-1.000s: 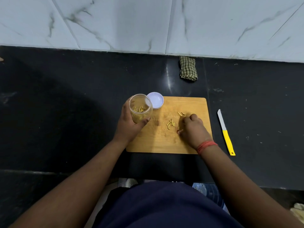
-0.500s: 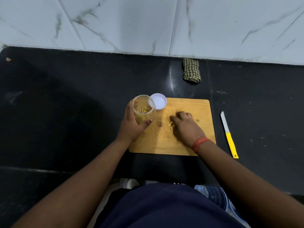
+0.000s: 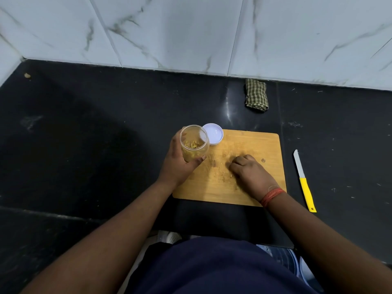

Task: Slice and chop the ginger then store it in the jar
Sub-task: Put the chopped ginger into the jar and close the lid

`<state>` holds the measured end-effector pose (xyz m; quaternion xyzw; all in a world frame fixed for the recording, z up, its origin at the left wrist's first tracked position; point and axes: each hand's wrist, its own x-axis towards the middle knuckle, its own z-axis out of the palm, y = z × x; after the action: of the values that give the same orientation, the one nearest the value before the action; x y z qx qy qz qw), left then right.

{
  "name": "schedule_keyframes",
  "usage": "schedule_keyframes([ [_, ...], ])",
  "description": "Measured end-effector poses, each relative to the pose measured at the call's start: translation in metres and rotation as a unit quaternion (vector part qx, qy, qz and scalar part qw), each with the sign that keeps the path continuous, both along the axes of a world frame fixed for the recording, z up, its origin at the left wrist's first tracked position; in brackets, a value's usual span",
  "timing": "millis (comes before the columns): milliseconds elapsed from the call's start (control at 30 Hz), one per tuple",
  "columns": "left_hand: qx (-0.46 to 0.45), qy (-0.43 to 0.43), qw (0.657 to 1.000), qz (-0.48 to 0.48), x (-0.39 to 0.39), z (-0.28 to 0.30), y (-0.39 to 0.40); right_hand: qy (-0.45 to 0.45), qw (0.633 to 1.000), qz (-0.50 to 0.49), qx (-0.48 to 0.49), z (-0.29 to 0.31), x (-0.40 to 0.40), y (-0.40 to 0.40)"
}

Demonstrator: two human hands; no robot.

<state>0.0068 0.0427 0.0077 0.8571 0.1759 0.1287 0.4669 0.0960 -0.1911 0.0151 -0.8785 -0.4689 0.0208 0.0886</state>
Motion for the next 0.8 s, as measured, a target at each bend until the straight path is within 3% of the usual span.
schedule_keyframes([
  [100, 0.0, 0.001, 1.0, -0.001, 0.0, 0.001, 0.0, 0.004, 1.0, 0.001, 0.005, 0.002, 0.006, 0.006],
  [200, 0.003, 0.001, 1.0, -0.005, 0.0, 0.001, 0.001, 0.1, 0.993, -0.056, 0.039, 0.004, 0.013, 0.009],
  [367, -0.003, -0.001, 1.0, 0.001, 0.001, 0.0, 0.0, 0.254, 0.927, -0.213, 0.173, 0.027, 0.016, 0.019],
  [500, -0.006, -0.004, 1.0, -0.002, 0.0, -0.001, 0.0, 0.286, 0.893, -0.208, 0.279, 0.07, 0.015, 0.049],
  [567, 0.0, 0.0, 1.0, -0.008, 0.0, -0.001, 0.0, 0.278, 0.898, -0.169, 0.296, 0.094, 0.012, 0.069],
  [633, 0.008, 0.005, 1.0, -0.014, 0.001, -0.002, 0.001, 0.221, 0.931, -0.111, 0.269, 0.108, 0.011, 0.089],
  [733, 0.014, 0.009, 1.0, -0.024, 0.002, -0.003, 0.003, 0.128, 0.981, -0.005, 0.142, 0.11, 0.012, 0.108],
  [800, 0.019, 0.01, 0.999, -0.024, 0.002, -0.003, 0.004, 0.113, 0.989, 0.025, 0.087, 0.106, 0.012, 0.111],
])
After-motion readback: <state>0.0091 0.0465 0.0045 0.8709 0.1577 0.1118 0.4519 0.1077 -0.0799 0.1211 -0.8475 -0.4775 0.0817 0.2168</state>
